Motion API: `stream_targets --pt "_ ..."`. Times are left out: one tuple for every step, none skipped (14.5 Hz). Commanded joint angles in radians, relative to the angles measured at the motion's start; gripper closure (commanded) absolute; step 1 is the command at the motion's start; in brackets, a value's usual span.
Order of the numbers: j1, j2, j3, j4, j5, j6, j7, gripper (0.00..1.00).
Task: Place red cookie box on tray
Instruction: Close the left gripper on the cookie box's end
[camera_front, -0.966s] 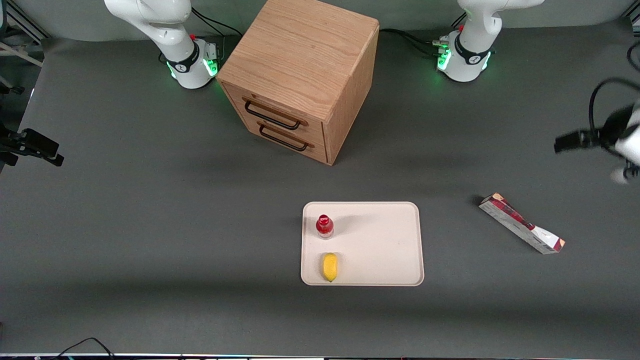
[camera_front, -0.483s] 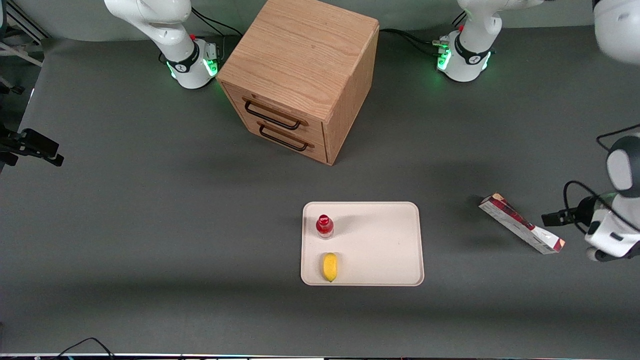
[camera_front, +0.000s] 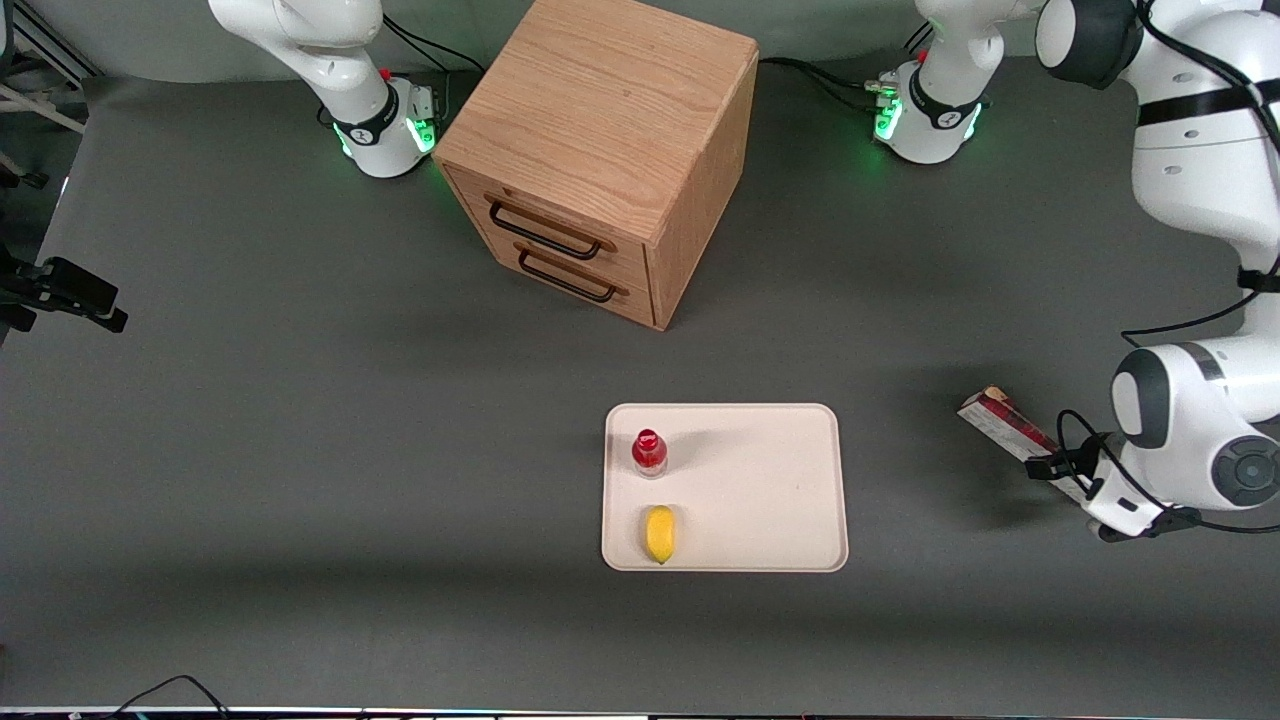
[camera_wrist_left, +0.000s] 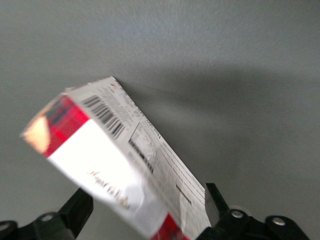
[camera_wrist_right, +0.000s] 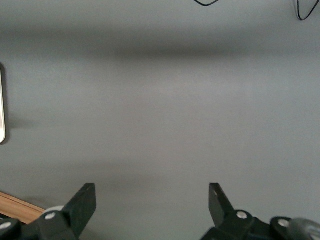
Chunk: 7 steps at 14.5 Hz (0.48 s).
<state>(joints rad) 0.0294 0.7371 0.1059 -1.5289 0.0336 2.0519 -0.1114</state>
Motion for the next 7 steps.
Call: stream_targets --pt "-0.008 -0.024 0.011 -0.037 0.003 0.019 -0.002 1.00" --pt "-0.008 -0.025 0.011 -0.037 0.002 0.013 -0.004 1.00" --pt "-0.008 -0.027 0.011 -0.037 0.000 0.011 -0.004 1.00" --pt "-0.008 -0.030 0.011 -0.037 0.000 0.007 -0.005 1.00" --pt "-0.006 -0.034 0.011 -0.036 -0.001 0.007 -0.005 1.00" --pt "-0.006 -0.038 0.011 -0.030 -0.001 -0.001 -0.008 1.00" --pt "-0.008 -0.054 0.011 -0.021 -0.001 -0.013 -0.007 1.00"
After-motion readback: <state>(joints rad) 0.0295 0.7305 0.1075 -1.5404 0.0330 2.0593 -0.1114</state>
